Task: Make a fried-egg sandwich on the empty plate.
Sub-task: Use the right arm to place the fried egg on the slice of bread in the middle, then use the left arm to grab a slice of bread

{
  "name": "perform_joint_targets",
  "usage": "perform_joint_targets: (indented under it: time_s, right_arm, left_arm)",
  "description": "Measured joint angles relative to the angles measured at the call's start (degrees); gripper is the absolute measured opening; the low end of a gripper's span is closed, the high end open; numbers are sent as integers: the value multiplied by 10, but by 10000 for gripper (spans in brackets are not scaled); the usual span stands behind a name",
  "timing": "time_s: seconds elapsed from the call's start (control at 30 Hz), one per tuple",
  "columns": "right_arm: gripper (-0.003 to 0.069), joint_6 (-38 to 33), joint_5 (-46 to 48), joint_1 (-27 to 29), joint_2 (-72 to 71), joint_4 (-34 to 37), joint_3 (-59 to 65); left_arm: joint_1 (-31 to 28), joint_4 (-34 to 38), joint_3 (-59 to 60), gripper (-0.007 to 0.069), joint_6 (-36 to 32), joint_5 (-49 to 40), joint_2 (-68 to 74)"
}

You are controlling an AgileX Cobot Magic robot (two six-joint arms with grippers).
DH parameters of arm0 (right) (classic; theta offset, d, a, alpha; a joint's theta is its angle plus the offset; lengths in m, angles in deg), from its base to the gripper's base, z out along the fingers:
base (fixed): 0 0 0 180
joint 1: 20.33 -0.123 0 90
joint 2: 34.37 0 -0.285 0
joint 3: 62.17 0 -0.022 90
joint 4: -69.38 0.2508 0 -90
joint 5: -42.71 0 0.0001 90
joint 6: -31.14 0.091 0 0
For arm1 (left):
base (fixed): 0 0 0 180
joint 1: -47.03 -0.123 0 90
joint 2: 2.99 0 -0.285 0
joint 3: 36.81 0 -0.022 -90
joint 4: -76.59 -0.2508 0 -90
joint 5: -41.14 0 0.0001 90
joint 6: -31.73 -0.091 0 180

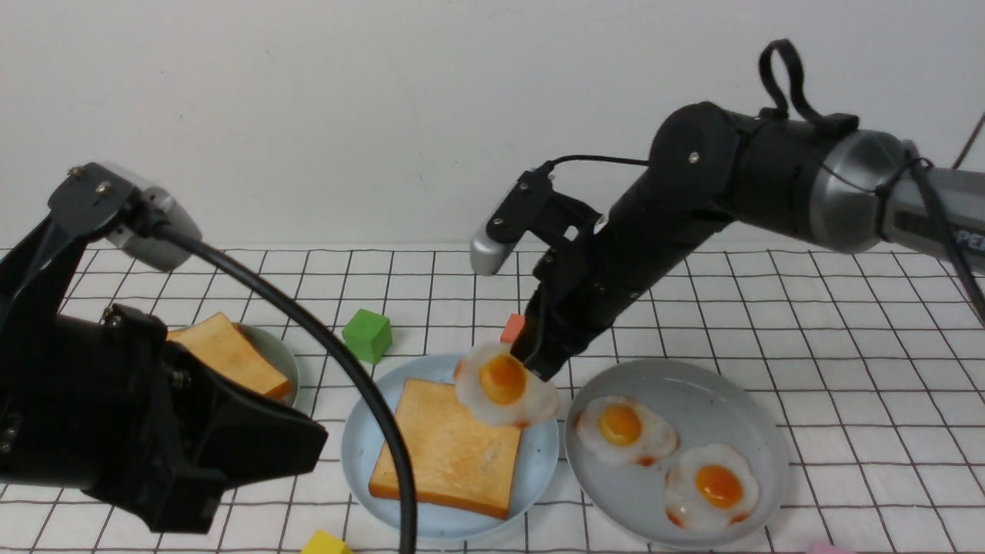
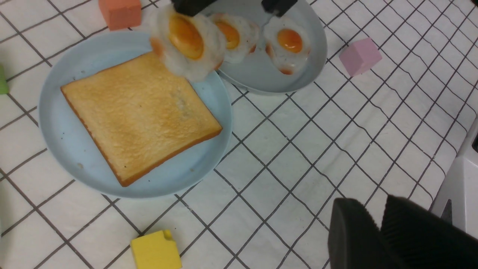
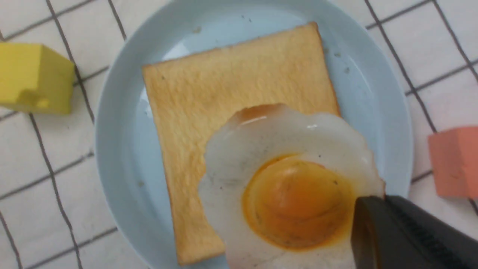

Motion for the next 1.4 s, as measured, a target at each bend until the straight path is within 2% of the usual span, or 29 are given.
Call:
perform_joint_targets:
  time_s: [0.3, 0.47, 0.53, 0.57, 0.67, 0.7, 0.73, 0.77, 0.8, 0.83, 0.9, 0.93, 1.0, 1.1, 1.27, 1.4]
  right_arm:
    - [10, 30, -56, -41, 62, 0, -12]
    - [36, 32, -67, -44, 68, 0, -12]
    - [80, 32, -70, -44, 68, 0, -12]
    - [80, 32, -70, -44, 68, 0, -12]
    - [178, 32, -70, -44, 66, -4, -12]
    - [190, 32, -70, -44, 65, -5, -12]
    - [266, 32, -67, -44, 53, -23, -12]
    - [294, 35, -62, -44, 40, -32, -12]
    - [299, 35, -60, -44, 37, -34, -12]
    - [337, 42, -42, -44, 10, -49, -12]
    - [351, 46, -29, -44, -17, -58, -12]
    - [365, 55, 1, -44, -64, -72, -12]
    - [367, 64, 30, -44, -110, -84, -12]
    - [367, 82, 84, -44, -192, -99, -12]
    - [367, 107, 125, -44, -288, -52, -4]
    - [383, 74, 106, -45, -354, 20, 50]
  left_arm:
    - [0, -7, 0, 148, 12, 4, 0]
    - [0, -57, 0, 155, 77, 15, 0]
    - [0, -107, 0, 159, 138, 25, 0]
    - [0, -111, 0, 159, 142, 25, 0]
    - [0, -184, 0, 165, 223, 46, 0]
    - [0, -187, 0, 165, 227, 48, 0]
    - [0, -227, 0, 165, 274, 82, 2]
    - [0, -247, 0, 165, 301, 103, 8]
    - [0, -250, 0, 165, 305, 107, 8]
    - [0, -272, 0, 165, 339, 135, 23]
    - [-1, -288, 0, 165, 371, 154, 39]
    - [-14, -301, -1, 166, 422, 169, 65]
    - [-40, -307, -8, 172, 469, 164, 101]
    - [-115, -302, -43, 192, 501, 122, 169]
    - [-227, -204, -84, 267, 493, 95, 286]
    - [-272, -131, -86, 369, 461, 102, 347]
